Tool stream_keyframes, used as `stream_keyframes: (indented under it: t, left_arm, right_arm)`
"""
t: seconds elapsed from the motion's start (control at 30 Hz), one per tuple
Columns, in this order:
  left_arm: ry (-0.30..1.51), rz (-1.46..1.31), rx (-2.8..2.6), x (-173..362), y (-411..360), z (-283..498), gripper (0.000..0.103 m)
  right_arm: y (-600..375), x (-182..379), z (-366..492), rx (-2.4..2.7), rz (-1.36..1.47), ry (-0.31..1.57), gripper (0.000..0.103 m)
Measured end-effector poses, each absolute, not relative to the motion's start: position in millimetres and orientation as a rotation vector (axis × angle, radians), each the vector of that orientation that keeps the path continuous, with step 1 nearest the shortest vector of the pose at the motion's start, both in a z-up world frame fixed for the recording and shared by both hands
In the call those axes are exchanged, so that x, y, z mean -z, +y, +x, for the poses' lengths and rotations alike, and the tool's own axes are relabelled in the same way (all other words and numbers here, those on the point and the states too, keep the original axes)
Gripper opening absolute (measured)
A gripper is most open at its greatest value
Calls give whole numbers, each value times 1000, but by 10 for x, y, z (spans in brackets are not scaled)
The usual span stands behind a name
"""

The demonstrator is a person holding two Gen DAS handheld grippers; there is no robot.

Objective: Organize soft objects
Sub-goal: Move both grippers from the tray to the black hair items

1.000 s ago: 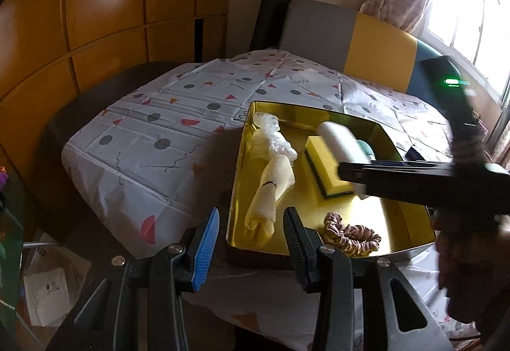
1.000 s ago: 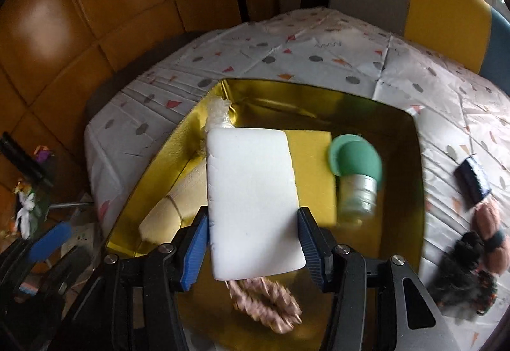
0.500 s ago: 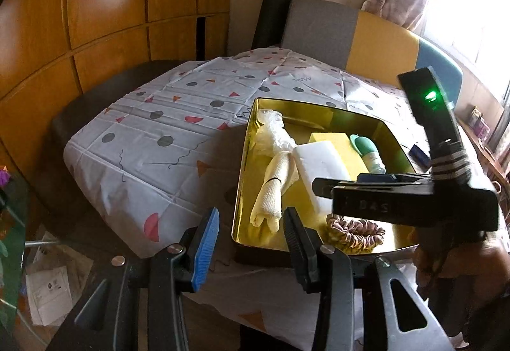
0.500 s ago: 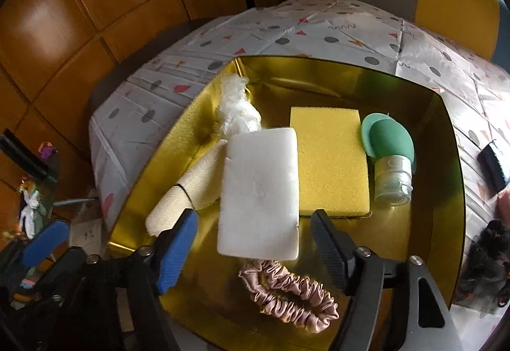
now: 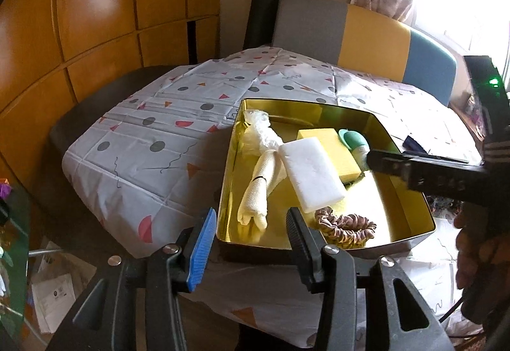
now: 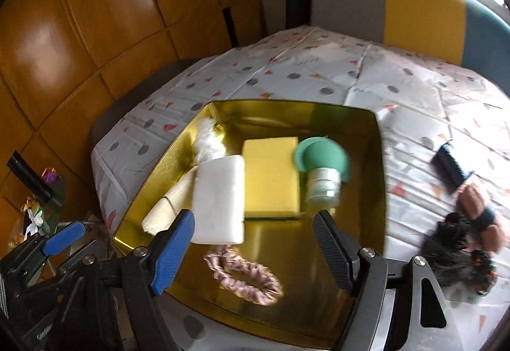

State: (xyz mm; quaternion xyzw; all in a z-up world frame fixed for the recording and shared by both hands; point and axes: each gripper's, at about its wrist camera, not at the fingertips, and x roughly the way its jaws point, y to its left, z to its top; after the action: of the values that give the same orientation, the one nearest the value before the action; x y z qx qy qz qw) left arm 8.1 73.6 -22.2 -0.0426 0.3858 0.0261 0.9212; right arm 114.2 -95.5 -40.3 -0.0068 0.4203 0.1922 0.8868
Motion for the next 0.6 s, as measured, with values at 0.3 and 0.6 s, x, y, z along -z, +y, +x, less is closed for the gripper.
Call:
stream_keyframes:
  t: [0.3,0.6]
  left_arm:
    - [794,-49,-30,192,579,79,46]
    - [796,-10,-8,180,428,64,46]
  right_arm:
    - [-1393,282,1022,-335,4,822,79]
    - [-1848,212,952,-259,16,783,80]
